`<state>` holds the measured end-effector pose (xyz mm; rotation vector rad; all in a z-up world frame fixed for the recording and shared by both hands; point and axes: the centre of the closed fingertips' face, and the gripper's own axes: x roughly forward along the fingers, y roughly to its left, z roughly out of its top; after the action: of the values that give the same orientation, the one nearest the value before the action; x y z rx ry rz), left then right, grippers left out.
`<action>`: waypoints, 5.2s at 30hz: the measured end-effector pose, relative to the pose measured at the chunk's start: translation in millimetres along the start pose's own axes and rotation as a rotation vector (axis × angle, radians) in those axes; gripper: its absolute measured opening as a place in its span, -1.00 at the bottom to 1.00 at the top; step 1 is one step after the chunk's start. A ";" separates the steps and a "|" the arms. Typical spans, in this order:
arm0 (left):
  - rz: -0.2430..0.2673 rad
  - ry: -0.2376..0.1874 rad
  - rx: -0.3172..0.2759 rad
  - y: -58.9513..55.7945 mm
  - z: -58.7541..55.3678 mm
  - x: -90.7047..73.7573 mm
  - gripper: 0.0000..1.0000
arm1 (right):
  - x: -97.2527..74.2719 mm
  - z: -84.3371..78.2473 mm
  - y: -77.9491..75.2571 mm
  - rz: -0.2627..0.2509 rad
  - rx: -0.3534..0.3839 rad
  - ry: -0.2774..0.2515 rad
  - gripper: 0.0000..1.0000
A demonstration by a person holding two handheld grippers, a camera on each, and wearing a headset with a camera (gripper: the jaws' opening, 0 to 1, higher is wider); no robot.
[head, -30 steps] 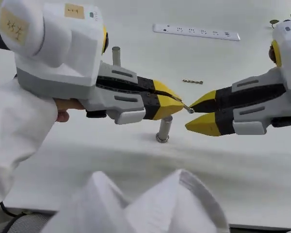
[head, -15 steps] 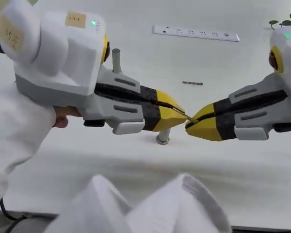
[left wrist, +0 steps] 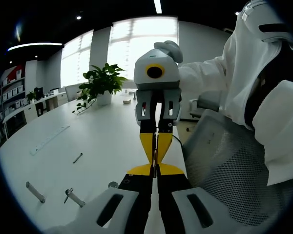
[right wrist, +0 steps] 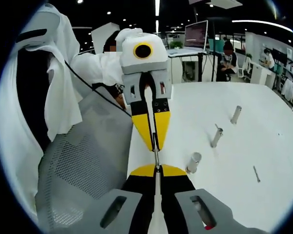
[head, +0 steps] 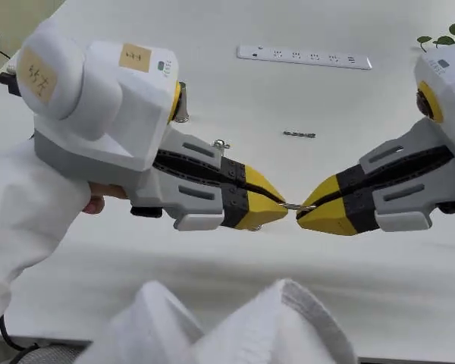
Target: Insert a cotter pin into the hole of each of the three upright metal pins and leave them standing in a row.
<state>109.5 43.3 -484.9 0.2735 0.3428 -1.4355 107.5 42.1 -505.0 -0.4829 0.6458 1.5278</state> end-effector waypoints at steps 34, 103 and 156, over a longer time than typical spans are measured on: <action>0.159 0.144 -0.135 68.7 -57.4 12.9 -0.54 | 5.9 -60.0 -60.8 -0.173 0.071 0.128 -1.00; 0.124 0.162 -0.131 73.7 -64.8 22.6 -0.79 | 38.3 -36.7 -79.4 -0.126 -0.056 0.135 -0.91; 0.323 0.082 -0.337 53.1 -90.4 -59.0 0.97 | 59.4 -16.2 -77.5 -0.183 0.044 0.051 -0.59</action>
<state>150.3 138.4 -546.3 0.1061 0.5734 -1.0312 179.4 75.7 -564.2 -0.5345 0.6547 1.3299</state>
